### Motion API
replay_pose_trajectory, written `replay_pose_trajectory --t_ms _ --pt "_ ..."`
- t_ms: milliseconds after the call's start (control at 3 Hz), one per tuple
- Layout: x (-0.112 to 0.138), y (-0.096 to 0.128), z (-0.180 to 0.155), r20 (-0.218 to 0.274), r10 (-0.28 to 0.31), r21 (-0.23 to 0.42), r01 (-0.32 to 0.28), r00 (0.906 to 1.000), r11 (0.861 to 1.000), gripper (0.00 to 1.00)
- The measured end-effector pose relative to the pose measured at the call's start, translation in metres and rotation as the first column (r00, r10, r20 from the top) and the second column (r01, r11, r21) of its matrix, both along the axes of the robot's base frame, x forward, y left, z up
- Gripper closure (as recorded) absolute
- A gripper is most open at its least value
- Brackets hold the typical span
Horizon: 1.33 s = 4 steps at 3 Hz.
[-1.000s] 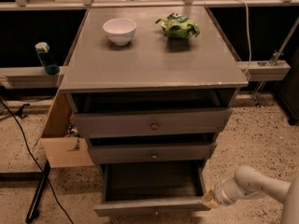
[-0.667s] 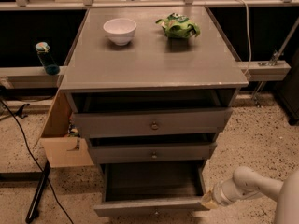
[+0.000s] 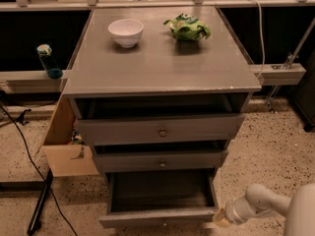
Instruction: Close bottom drawer
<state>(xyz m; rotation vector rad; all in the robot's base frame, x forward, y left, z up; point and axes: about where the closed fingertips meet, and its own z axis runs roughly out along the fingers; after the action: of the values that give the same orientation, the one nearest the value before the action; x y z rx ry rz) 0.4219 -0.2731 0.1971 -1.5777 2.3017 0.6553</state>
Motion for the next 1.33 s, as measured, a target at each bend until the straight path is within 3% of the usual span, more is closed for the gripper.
replay_pose_trajectory --t_ms 667,1000,1333 --pt "-0.018 0.004 -0.021 0.038 0.01 0.028 -0.011 0.9992 1.0 1.0" --pt "-0.018 0.005 -0.028 0.109 0.025 0.048 -0.031 0.9937 0.998 1.0" --pt "-0.011 0.008 -0.031 0.208 0.06 0.07 -0.076 0.9762 0.995 1.0"
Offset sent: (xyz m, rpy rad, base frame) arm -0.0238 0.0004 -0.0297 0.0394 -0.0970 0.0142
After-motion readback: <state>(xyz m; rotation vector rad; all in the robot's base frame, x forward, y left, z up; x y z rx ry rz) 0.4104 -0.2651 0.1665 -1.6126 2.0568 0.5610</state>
